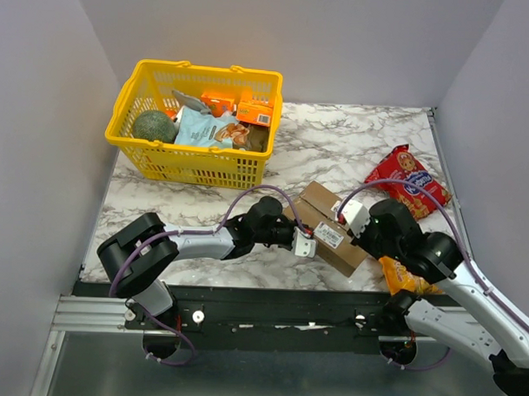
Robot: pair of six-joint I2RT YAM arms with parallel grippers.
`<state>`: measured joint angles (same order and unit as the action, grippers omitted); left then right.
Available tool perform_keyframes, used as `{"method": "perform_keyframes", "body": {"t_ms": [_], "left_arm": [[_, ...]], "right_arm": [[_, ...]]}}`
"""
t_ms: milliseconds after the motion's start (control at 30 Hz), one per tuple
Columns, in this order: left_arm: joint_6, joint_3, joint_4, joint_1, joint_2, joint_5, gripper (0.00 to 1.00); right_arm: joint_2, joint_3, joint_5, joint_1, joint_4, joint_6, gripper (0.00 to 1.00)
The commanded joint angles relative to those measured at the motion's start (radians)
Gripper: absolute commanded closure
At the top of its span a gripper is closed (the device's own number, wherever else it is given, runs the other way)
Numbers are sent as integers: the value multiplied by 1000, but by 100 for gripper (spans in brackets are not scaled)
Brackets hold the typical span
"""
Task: Unpack the express box
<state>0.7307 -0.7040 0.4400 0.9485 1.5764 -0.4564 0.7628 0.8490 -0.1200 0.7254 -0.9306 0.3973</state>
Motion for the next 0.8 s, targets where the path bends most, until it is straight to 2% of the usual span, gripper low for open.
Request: {"method": "perform_keyframes", "body": {"t_ms": [0, 467, 700, 767], "left_arm": [[-57, 52, -188, -30, 60, 130, 93], [-65, 47, -178, -30, 80, 133, 95], [-59, 26, -188, -28, 88, 124, 95], [-62, 17, -207, -30, 77, 101, 92]], "right_arm": [[-36, -11, 0, -3, -183, -29, 100], [-135, 19, -10, -3, -364, -23, 100], [-164, 78, -56, -3, -405, -12, 99], [-168, 64, -69, -3, -395, -9, 100]]}}
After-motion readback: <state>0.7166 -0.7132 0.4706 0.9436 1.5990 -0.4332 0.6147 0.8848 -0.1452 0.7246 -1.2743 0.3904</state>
